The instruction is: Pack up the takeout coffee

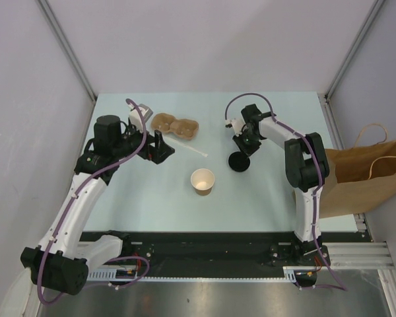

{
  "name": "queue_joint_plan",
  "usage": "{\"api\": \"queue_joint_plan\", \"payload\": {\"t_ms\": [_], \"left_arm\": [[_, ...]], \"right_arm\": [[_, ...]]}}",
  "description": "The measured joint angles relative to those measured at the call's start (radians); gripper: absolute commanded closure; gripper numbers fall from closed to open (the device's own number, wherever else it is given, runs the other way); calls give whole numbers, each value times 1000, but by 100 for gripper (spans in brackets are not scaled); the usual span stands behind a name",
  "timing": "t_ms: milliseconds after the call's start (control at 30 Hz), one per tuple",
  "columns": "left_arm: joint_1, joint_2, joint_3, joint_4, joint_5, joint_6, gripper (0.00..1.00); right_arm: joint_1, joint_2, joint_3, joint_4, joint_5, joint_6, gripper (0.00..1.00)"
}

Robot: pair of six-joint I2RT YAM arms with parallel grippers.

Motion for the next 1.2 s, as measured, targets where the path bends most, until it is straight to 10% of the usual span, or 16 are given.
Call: {"api": "queue_joint_plan", "payload": {"t_ms": [267,600,933,1200], "left_arm": [[0,-5,4,0,21,85,2],[-7,-19,83,155,210,94,4],[-203,-182,32,369,164,317,11],[-280,-256,-68,411,62,464,27]], "right_arm": [[-16,-33,55,-55,-147,21,100],[-93,-203,420,-114,-832,254,100],[38,-252,-65,999,-1230,1485,100],[92,-272,-76,1200,-1277,1703,100]]}}
